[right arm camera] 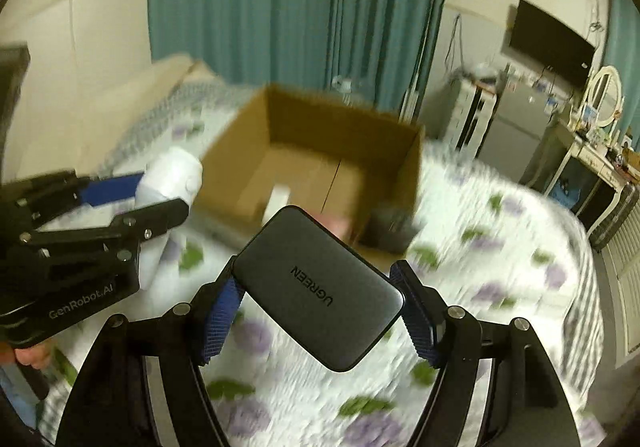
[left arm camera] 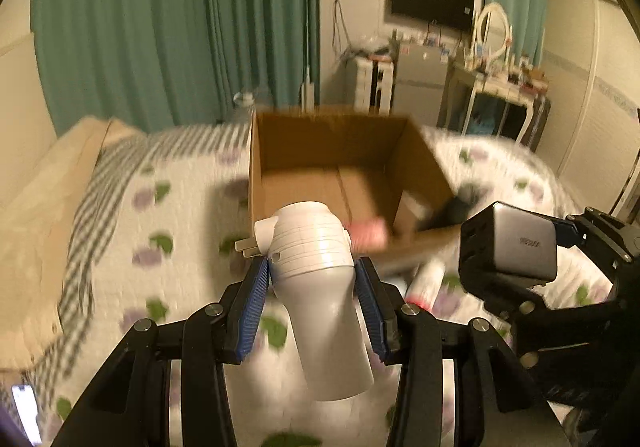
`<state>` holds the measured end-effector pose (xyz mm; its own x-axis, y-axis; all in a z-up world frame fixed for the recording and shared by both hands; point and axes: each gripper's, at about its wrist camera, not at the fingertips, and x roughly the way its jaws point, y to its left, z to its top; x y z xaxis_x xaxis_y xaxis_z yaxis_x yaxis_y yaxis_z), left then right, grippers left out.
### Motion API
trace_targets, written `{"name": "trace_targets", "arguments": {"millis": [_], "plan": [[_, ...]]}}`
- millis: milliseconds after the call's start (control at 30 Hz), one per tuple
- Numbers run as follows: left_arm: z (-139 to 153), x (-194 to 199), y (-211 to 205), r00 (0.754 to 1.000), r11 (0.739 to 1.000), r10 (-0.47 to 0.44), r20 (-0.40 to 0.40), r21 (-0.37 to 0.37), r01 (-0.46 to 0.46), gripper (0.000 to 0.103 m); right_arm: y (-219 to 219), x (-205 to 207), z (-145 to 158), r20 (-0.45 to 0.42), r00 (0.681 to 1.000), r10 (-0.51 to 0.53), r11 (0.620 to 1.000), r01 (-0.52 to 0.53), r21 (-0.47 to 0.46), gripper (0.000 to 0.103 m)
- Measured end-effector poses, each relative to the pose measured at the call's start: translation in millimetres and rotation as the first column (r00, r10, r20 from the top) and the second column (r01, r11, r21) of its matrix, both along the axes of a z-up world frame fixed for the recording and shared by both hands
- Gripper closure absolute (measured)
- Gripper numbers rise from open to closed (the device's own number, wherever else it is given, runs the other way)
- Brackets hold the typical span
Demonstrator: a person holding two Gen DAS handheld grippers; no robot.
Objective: Organize rigid objects
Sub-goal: 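Grasp the white hair dryer with the left gripper while the right gripper grasps the black UGREEN power bank, then lower the hair dryer into the box with the left gripper while the right gripper drops the power bank in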
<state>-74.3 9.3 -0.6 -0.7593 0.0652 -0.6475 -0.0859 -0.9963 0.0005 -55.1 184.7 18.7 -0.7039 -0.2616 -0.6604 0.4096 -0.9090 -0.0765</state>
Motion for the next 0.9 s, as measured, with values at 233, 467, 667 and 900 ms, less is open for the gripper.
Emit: {"name": "trace_targets", "arguments": {"millis": [233, 467, 667, 900], "plan": [[18, -65, 4, 1.000, 1.000, 0.015, -0.027, -0.020, -0.015, 0.058, 9, -55, 48, -0.094, 0.995, 0.014, 1.000, -0.016, -0.021, 0.030], [-10, -130, 14, 1.000, 0.999, 0.015, 0.024, -0.048, -0.014, 0.058, -1, -113, 40, -0.087, 0.995, 0.045, 0.999, -0.045, -0.005, 0.030], [-40, -155, 22, 0.998, 0.996, 0.011, 0.058, -0.084, -0.006, 0.058, -4, -142, 9, -0.025, 0.998, 0.065, 0.998, -0.065, 0.017, 0.030], [-53, -156, 25, 0.998, 0.993, 0.017, 0.057, -0.117, -0.011, 0.048, 0, -154, -7, 0.015, 0.998, 0.065, 0.997, -0.065, 0.032, 0.030]]}}
